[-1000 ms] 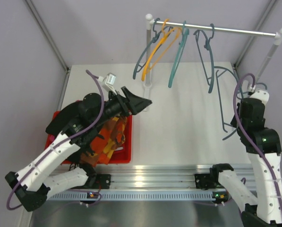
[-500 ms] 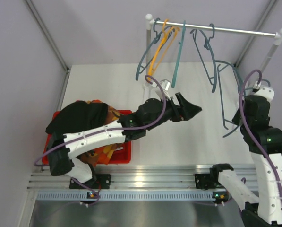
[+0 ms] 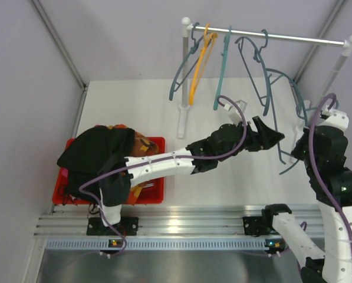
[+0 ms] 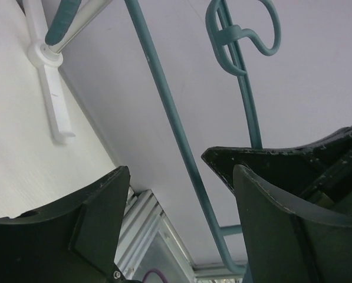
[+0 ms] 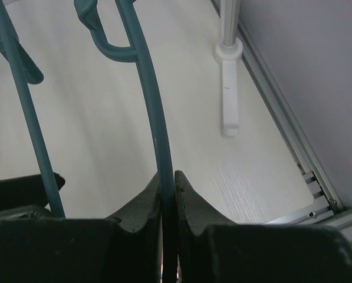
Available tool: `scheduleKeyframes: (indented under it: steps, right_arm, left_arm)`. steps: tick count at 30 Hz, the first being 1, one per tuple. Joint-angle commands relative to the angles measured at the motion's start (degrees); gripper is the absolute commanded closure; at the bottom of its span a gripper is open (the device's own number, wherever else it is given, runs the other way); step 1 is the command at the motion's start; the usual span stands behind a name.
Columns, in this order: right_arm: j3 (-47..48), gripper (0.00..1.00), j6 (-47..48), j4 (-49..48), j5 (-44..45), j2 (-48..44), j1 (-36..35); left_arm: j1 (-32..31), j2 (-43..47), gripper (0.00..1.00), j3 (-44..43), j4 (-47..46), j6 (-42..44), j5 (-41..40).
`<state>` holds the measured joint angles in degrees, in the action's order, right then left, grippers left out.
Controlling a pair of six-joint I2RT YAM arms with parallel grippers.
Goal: Remove the trousers from the hanger
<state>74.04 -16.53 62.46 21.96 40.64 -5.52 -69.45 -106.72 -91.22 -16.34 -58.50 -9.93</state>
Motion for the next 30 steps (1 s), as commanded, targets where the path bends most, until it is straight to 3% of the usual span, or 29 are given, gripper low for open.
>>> scheduleKeyframes:
  steps: [1,15,30]
  right_arm:
    - [2.9,1.00,0.3,-1.1,-1.8,-0.8,-0.5]
    - [9.5,1.00,-1.4,0.2,-7.4,-0.9,-1.0]
    - [10.8,0.94,-5.2,-3.7,-20.3,-2.2,-1.0]
  left_arm:
    - [-0.2,-2.2,0.25,-4.5,-3.6,-0.5,-1.0]
    - [1.4,-8.7,0.45,-6.9,-2.5,-3.4,-1.4]
    - [3.4,-14.7,0.54,-10.5,-4.4,-7.1,4.0]
